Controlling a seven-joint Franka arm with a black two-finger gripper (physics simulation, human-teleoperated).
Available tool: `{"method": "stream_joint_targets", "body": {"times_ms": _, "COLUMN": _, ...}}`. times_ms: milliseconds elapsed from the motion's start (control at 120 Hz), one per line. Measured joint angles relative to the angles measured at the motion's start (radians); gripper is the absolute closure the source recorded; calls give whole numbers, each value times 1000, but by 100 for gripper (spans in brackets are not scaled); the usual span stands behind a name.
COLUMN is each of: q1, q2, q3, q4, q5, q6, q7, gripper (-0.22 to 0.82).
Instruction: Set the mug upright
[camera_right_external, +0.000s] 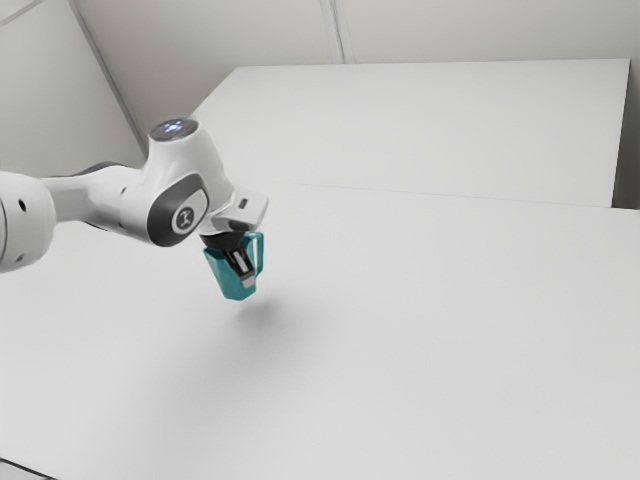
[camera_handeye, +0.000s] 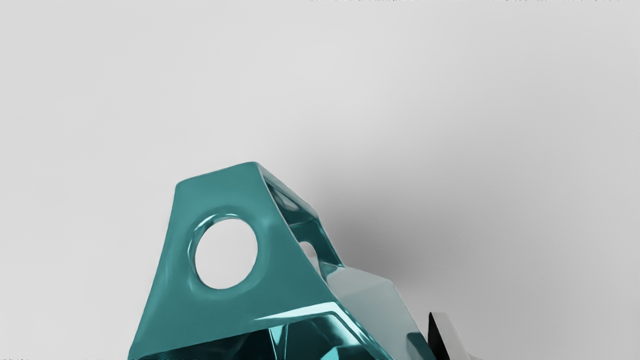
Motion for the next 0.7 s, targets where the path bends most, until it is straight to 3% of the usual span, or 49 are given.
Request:
{"method": "stream_joint_targets", "body": {"times_ms": 250, "q1": 9, "q2": -81, "q3": -19, "q4": -143, "q5": 5, "q6": 132, "q7": -108, "gripper": 74}}
{"method": "stream_joint_targets", "body": {"times_ms": 700, "q1": 11, "q2": -24, "q3": 16, "q4": -199, "q5": 35, "q6": 310, "q7": -215, "gripper": 74}}
